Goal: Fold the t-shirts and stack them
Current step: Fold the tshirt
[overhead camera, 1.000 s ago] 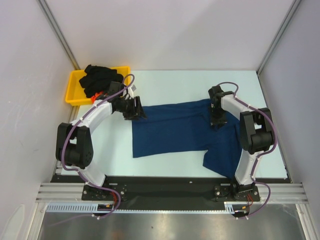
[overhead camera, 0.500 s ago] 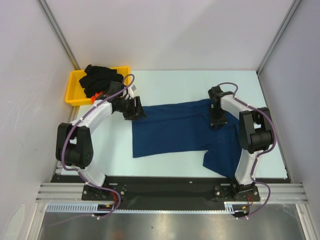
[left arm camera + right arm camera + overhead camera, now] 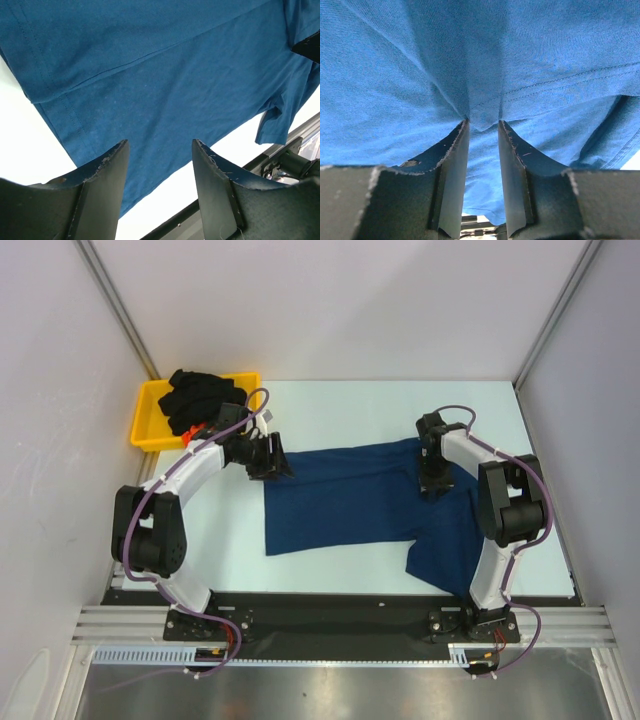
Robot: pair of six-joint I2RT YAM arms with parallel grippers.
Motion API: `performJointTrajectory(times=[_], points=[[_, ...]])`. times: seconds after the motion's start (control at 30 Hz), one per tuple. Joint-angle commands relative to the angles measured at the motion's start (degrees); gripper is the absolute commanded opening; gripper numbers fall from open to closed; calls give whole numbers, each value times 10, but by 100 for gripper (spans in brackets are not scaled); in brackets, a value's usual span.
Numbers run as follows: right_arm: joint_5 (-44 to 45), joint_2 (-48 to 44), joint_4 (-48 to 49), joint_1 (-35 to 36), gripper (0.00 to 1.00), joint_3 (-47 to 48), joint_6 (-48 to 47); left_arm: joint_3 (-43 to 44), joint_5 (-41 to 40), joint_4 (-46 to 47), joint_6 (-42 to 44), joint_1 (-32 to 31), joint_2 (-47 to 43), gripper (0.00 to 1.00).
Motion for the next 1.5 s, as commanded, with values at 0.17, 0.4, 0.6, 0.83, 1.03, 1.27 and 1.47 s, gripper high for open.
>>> performJointTrajectory(times=[0.17, 0.4, 0.6, 0.83, 1.03, 1.27, 1.47], points=[[-2, -3, -4, 4, 22, 2, 0, 1, 17, 13, 6, 4, -21, 59], [14, -22, -29, 6, 3, 24, 6, -4, 19, 14, 6, 6, -21, 59], [23, -37, -72, 12, 0, 38, 20, -1, 17, 11, 7, 8, -20, 59], [34, -31, -68, 15, 31, 42, 12, -5, 24, 14, 5, 7, -14, 59], [35, -4, -51, 19, 44, 27, 9, -5, 24, 18, 4, 8, -14, 59], [39, 16, -32, 18, 42, 23, 10, -5, 12, 15, 9, 10, -16, 59], [48, 21, -28, 18, 32, 28, 3, -4, 13, 15, 8, 11, -16, 59]])
